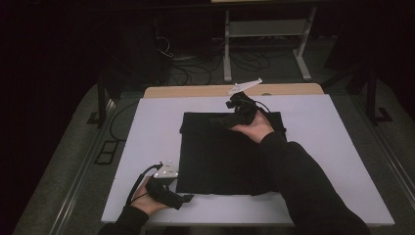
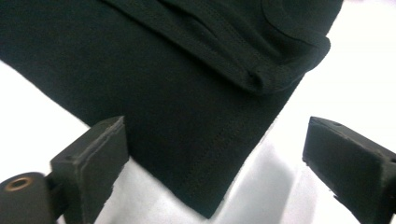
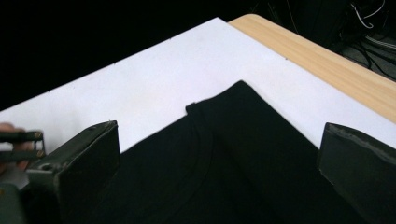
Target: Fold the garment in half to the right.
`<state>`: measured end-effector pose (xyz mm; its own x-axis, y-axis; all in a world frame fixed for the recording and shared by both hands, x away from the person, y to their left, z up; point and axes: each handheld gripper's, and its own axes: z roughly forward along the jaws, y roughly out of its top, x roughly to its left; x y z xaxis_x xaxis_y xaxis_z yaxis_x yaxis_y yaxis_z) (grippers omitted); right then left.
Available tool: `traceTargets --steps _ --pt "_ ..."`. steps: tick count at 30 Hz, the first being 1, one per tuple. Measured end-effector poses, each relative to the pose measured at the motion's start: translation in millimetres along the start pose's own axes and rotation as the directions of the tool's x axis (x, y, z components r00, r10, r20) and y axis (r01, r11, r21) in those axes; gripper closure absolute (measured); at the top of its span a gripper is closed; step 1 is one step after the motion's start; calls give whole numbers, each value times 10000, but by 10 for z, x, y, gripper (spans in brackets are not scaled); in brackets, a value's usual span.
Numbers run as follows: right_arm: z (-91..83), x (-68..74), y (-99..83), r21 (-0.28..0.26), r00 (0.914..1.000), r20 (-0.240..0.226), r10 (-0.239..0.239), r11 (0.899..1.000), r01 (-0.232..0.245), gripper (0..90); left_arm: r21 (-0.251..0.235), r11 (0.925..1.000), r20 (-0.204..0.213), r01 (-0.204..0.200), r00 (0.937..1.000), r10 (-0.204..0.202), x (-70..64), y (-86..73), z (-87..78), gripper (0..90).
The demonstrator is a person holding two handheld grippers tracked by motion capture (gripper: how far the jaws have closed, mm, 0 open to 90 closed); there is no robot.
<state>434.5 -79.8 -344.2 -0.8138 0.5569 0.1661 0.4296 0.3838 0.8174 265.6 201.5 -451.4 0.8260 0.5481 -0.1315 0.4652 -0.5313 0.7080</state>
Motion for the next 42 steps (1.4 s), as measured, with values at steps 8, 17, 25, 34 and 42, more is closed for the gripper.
traceTargets --steps 8,17,25,34,42 --pt "187 -69 137 7 10000 24 65 10000 -65 0 137 9976 -348 -685 9970 690 11 -8 -15 146" --pt "421 -149 247 140 9998 130 156 9998 -157 0 -18 9968 -866 -794 9931 790 20 -15 -30 313" --pt "709 -216 375 476 9995 259 163 9987 -175 0 -391 9983 -965 -442 9945 403 55 -16 -33 477" --pt "1047 -245 498 595 9995 267 177 9980 -192 0 -268 9980 -744 -568 9957 547 82 14 -32 600" --pt "1328 -257 486 698 9991 225 349 9969 -364 0 -219 9988 -492 -430 9979 419 103 41 -21 677"
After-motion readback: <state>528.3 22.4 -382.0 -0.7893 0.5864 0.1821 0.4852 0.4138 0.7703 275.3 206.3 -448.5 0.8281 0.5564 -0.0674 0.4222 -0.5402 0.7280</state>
